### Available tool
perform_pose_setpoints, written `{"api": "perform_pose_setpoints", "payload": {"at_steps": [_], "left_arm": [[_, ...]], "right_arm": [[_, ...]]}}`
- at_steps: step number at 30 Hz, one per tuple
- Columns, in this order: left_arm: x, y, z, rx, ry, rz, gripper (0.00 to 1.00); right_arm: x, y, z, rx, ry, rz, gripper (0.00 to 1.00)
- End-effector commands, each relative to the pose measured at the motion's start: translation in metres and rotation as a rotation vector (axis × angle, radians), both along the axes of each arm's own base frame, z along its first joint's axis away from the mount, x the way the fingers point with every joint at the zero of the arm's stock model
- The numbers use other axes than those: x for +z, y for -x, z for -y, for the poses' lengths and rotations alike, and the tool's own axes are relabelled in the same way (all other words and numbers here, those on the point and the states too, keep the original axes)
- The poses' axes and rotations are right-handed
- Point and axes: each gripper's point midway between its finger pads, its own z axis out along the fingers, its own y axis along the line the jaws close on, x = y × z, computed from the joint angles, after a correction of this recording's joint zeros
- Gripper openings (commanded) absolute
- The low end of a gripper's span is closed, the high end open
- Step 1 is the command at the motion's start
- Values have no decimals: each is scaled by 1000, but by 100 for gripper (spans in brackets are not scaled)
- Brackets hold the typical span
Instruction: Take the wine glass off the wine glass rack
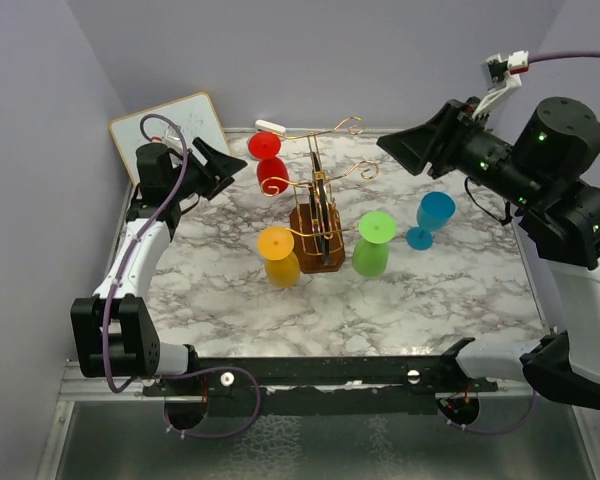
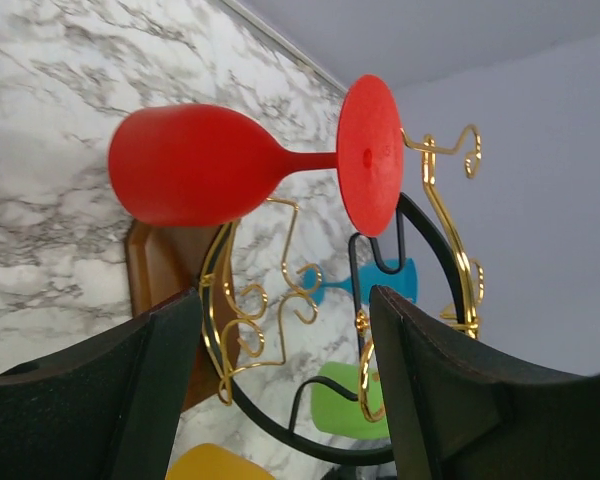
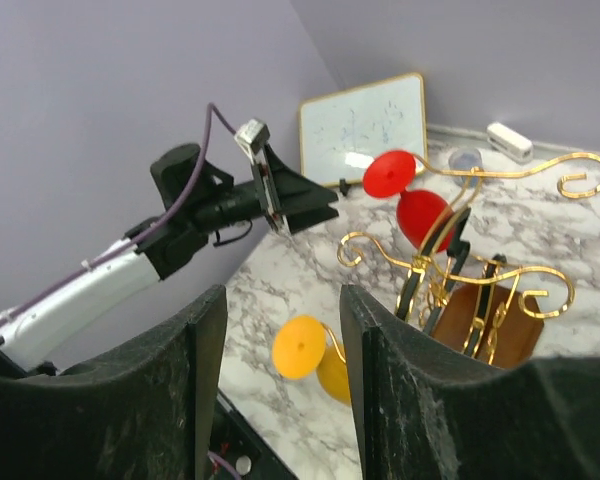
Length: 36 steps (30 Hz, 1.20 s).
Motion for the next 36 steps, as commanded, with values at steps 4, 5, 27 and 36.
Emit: {"api": "perform_pose_setpoints", "payload": {"at_steps": [4, 5, 27, 36], "left_arm": [[50, -3, 26, -183, 107, 124, 68], [53, -7, 25, -181, 104, 127, 68], [26, -46, 50, -246, 103, 37, 55], [19, -54, 52, -247, 108, 21, 39]], "right_arm": [[-66, -7, -2, -11, 96, -115, 49], [-68, -7, -1, -14, 96, -117, 49], [-70, 16, 28, -83, 72, -99, 49], [-69, 18, 32, -99, 68, -92, 49]]}}
